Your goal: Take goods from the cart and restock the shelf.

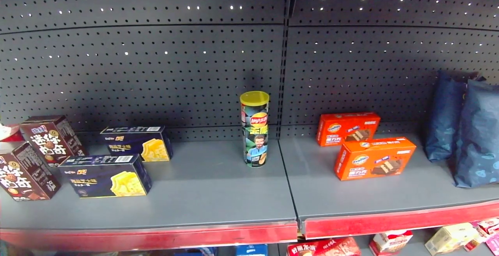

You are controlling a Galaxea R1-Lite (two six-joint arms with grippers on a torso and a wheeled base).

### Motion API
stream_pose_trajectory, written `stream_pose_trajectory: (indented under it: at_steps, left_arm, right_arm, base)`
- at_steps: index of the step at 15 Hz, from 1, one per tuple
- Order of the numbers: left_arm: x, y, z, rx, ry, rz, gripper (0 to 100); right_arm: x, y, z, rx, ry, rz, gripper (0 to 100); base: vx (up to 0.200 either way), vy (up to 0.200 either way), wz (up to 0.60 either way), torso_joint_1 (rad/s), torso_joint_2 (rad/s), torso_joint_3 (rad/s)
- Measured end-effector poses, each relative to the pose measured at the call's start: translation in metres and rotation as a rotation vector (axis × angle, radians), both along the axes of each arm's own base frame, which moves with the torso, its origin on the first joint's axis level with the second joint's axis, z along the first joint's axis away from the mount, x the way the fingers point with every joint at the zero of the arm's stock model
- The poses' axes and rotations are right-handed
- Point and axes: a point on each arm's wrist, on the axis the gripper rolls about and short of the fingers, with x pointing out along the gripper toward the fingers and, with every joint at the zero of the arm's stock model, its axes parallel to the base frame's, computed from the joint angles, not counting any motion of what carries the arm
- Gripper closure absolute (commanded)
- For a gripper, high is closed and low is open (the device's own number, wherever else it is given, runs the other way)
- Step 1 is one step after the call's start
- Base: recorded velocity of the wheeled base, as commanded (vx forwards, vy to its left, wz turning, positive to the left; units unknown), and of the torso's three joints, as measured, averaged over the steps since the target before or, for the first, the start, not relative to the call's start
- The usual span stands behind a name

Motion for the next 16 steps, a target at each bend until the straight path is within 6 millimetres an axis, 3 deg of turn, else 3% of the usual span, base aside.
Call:
stream_pose_trajectory:
  at_steps: [3,5,7,9,13,16]
  left_arm:
    - [-0.004,0.002,0.015,-0.020,-0.051,0.065,100]
    - [-0.005,0.003,0.009,-0.023,-0.012,0.121,100]
    - [-0.010,0.003,-0.002,-0.013,0.064,0.125,100]
    - [-0.016,0.003,-0.005,-0.009,0.050,0.124,100]
    - [-0.026,0.004,-0.013,-0.010,0.055,0.120,100]
    - [-0.031,0.004,-0.017,-0.013,0.047,0.119,100]
  right_arm:
    - [0.000,0.000,0.000,-0.005,0.000,0.002,0]
    - [0.000,0.000,0.003,0.017,-0.012,-0.018,0]
    - [-0.002,-0.001,0.027,0.033,-0.084,0.002,0]
    - [0.006,0.000,0.065,0.032,-0.107,0.084,0]
    - [0.065,0.013,0.136,0.013,-0.012,0.361,0]
    - [0.118,0.040,0.170,-0.020,0.028,0.544,0]
  base:
    - [0.000,0.000,0.00,0.000,0.00,0.000]
    - [0.000,0.000,0.00,0.000,0.00,0.000]
    - [0.000,0.000,0.00,0.000,0.00,0.000]
    - [0.000,0.000,0.00,0.000,0.00,0.000]
    - [0.000,0.000,0.00,0.000,0.00,0.000]
    - [0.000,0.000,0.00,0.000,0.00,0.000]
